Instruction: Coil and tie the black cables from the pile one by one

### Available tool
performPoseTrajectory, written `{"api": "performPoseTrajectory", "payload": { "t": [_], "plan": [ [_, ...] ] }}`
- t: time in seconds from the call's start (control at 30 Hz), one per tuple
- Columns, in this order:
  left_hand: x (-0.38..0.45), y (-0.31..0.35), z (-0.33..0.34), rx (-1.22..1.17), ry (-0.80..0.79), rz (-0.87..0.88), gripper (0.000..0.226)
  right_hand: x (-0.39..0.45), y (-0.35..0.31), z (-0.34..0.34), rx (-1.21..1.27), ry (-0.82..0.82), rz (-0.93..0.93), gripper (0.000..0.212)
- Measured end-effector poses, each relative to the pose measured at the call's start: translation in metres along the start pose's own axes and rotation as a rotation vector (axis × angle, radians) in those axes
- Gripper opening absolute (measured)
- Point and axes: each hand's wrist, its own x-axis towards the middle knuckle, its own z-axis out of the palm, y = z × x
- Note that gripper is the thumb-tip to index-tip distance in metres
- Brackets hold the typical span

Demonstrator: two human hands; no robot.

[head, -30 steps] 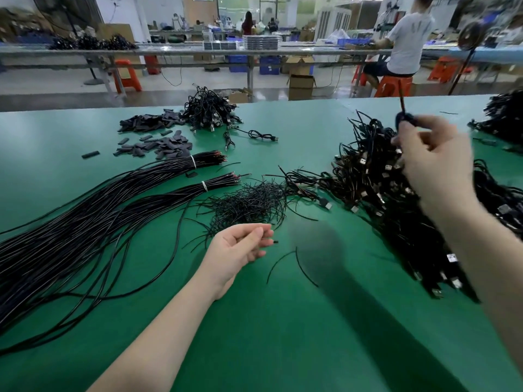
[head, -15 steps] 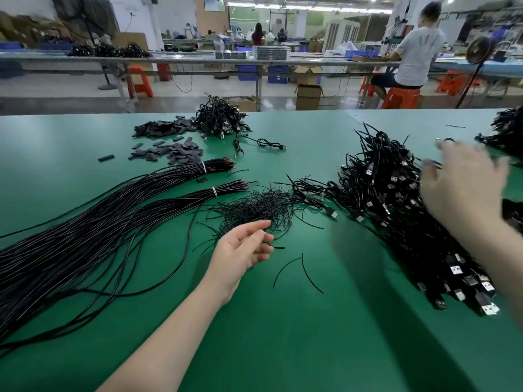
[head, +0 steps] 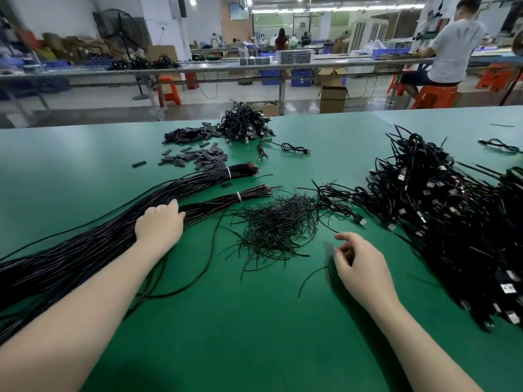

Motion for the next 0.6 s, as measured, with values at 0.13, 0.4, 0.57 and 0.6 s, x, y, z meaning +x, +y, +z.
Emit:
{"api": "performPoseTrajectory", "payload": {
  "t": [0.13, 0.4, 0.57, 0.6],
  "plan": [
    [0.006, -0.012, 0.003, -0.152, 0.153, 0.025, 0.024, 0.002, 0.001, -0.002, 0.034, 0.005, 0.013, 0.022],
    [-0.019, -0.006, -0.019, -0.730, 0.514, -0.027, 0.015, -0.003, -0.007, -0.007, 0.203, 0.110, 0.054, 0.021],
    [-0.061, 0.006, -0.046, -0.876, 0.678, 0.192, 0.008, -0.014, -0.068, -0.009, 0.147, 0.110, -0.278, 0.042],
    [-0.070, 0.008, -0.048, -0.842, 0.657, 0.271, 0.006, -0.016, -0.092, -0.006, 0.185, 0.017, -0.347, 0.055]
  ]
}}
